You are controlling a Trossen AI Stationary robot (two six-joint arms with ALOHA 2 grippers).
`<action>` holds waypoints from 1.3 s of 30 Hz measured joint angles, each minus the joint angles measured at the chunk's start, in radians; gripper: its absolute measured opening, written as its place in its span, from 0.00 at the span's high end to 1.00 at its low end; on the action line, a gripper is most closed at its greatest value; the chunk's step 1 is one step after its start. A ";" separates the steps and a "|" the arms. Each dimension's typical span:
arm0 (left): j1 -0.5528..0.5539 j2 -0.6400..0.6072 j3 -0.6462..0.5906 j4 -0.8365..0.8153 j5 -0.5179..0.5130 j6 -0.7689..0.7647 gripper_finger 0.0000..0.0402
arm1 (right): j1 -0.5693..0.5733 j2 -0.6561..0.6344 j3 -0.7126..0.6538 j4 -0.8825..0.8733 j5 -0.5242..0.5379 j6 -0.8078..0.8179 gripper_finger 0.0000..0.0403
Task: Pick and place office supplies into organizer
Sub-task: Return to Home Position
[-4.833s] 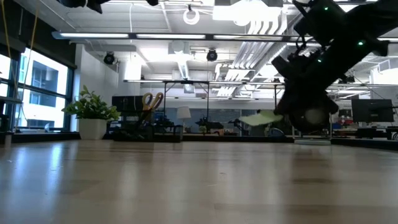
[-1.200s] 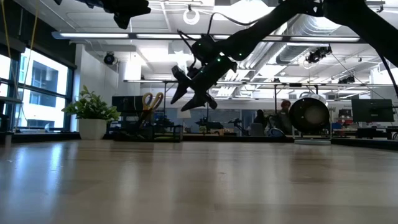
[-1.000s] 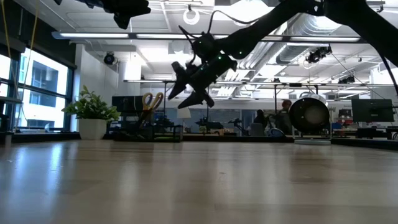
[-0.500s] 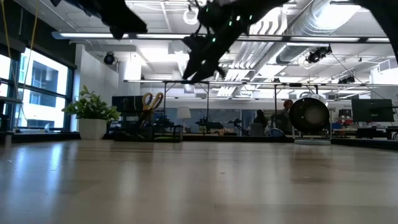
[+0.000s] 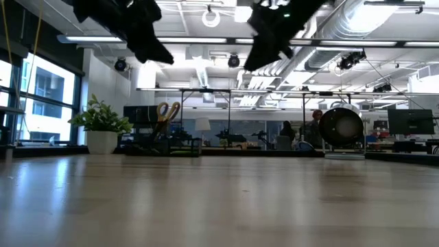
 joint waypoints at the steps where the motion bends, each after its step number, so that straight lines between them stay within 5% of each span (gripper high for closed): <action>1: 0.000 -0.006 0.000 0.026 0.010 -0.005 0.75 | 0.012 -0.040 -0.054 0.037 0.000 0.000 0.79; 10: -0.013 -0.125 -0.011 0.192 0.286 -0.054 0.75 | 0.064 -0.417 -0.514 0.531 -0.138 -0.067 0.89; 18: -0.003 -0.265 -0.176 0.436 0.256 -0.159 0.75 | 0.064 -0.724 -0.802 0.722 -0.233 -0.111 0.96; 30: 0.021 -0.490 -0.353 0.550 0.307 -0.252 0.75 | 0.064 -1.158 -1.038 0.749 -0.351 -0.068 0.99; 39: 0.017 -0.506 -0.456 0.560 0.292 -0.292 0.75 | 0.064 -1.326 -1.140 0.649 -0.399 -0.123 0.99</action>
